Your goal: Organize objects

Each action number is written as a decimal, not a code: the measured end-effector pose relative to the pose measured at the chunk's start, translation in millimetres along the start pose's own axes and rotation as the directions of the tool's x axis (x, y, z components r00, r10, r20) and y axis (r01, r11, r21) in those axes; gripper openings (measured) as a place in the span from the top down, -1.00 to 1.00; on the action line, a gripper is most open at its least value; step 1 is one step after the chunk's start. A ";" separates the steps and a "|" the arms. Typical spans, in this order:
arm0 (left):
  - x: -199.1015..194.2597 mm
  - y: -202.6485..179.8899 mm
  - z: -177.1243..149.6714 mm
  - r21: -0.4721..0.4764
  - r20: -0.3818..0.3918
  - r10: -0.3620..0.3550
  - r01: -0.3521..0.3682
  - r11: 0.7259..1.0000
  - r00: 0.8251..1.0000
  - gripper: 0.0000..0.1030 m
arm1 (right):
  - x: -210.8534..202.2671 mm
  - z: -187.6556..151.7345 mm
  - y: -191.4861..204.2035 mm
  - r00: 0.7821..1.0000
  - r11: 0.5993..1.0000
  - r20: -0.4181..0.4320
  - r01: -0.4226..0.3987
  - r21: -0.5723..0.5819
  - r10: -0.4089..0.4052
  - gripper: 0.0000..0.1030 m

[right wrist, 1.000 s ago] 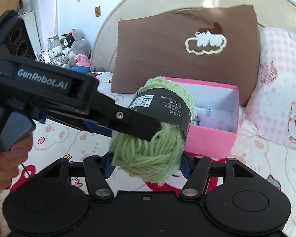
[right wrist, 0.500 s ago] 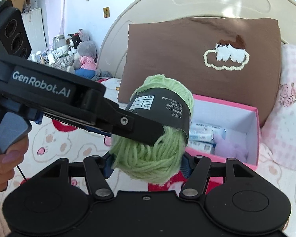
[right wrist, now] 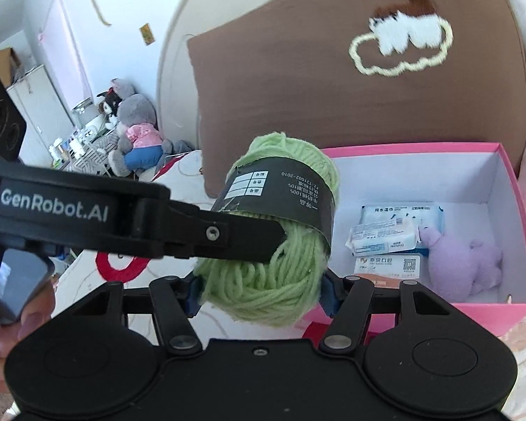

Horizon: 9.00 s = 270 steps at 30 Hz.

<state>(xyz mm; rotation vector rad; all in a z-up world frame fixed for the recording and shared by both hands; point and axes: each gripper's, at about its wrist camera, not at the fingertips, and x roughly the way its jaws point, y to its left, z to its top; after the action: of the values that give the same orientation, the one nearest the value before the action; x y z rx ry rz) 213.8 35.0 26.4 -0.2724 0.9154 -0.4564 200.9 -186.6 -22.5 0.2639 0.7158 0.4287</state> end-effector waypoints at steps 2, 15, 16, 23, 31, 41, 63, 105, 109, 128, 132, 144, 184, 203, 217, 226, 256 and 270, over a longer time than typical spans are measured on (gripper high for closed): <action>9.7 2.2 6.4 -0.004 -0.012 0.006 -0.006 1.000 1.000 -0.15 | 8.3 4.5 -8.7 1.000 1.000 -0.006 -0.004 0.028 0.005 -0.28; 62.9 13.8 15.2 -0.022 -0.078 0.067 -0.069 0.997 0.995 -0.12 | 60.2 7.6 -44.1 0.998 0.996 -0.067 0.003 0.085 0.003 -0.28; 66.4 14.7 14.9 -0.017 -0.083 0.076 -0.077 0.997 0.994 -0.11 | 63.3 6.6 -45.5 0.997 0.996 -0.074 0.003 0.091 0.004 -0.28; 82.2 27.4 24.9 -0.003 -0.108 0.100 -0.101 0.995 0.989 -0.04 | 88.0 13.6 -48.6 0.992 0.997 -0.124 0.020 0.073 -0.011 -0.28; 99.7 35.2 38.8 0.012 -0.101 0.154 -0.154 0.988 0.983 0.02 | 117.8 27.8 -52.0 0.984 0.998 -0.173 0.042 0.053 -0.033 -0.28; 112.9 37.7 30.9 0.063 -0.105 0.171 -0.165 0.984 0.980 0.07 | 122.5 19.1 -56.2 0.974 0.999 -0.221 0.040 -0.017 -0.043 -0.34; 120.0 51.0 33.0 0.018 -0.098 0.189 -0.188 0.982 0.977 0.16 | 122.6 19.7 -54.8 0.982 0.995 -0.169 0.074 -0.064 -0.084 0.31; -4.6 12.7 -16.5 -0.066 0.000 0.172 -0.171 0.983 0.985 0.13 | -17.6 15.1 -18.0 0.981 0.971 0.043 0.195 -0.135 -0.191 -0.02; -15.1 1.6 -23.7 -0.039 0.018 0.194 -0.193 0.980 0.981 0.10 | -27.8 12.9 -17.1 0.972 0.967 0.037 0.234 -0.105 -0.231 -0.09; -50.8 -19.3 -51.5 -0.005 0.014 0.285 -0.285 0.959 0.958 -0.20 | -85.0 -17.2 16.8 0.951 0.937 0.038 0.308 -0.163 -0.306 -0.49; -60.2 -21.9 -57.9 -0.002 0.020 0.296 -0.296 0.955 0.955 -0.23 | -98.4 -22.7 17.7 0.946 0.930 0.029 0.323 -0.173 -0.324 -0.53; -66.4 -27.6 -62.6 0.015 -0.005 0.302 -0.301 0.953 0.953 -0.53 | -121.0 -24.7 17.1 0.944 0.936 0.053 0.330 -0.123 -0.326 -0.61; -82.0 -43.2 -92.1 0.042 -0.044 0.253 -0.251 0.967 0.966 -1.00 | -138.3 -41.2 12.6 0.931 0.934 -0.144 0.349 0.077 -0.335 -1.00; -89.9 -45.3 -106.7 0.036 -0.061 0.329 -0.327 0.944 0.942 -1.00 | -146.8 -55.3 23.1 0.930 0.933 -0.088 0.359 0.025 -0.356 -1.00; -94.4 -45.3 -111.8 0.028 -0.099 0.358 -0.357 0.934 0.928 -1.00 | -157.5 -59.1 27.9 0.897 0.900 -0.077 0.434 -0.028 -0.435 -1.00; -99.1 -49.3 -107.2 0.051 -0.099 0.402 -0.399 0.916 0.910 -1.00 | -154.5 -60.7 33.6 0.885 0.890 -0.097 0.454 -0.050 -0.456 -1.00; -91.9 -49.3 -109.5 0.092 -0.145 0.451 -0.442 0.892 0.881 -1.00 | -152.0 -63.4 33.5 0.872 0.884 -0.140 0.463 -0.067 -0.468 -1.00; -94.1 -47.9 -108.9 0.096 -0.145 0.451 -0.442 0.892 0.880 -1.00 | -150.6 -65.6 32.1 0.864 0.877 -0.153 0.475 -0.069 -0.480 -1.00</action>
<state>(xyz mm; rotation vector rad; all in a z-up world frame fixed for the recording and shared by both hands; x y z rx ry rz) 63.7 35.6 48.2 0.0384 1.0879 -0.0755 45.5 -222.6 28.4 0.0153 0.9072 -0.0169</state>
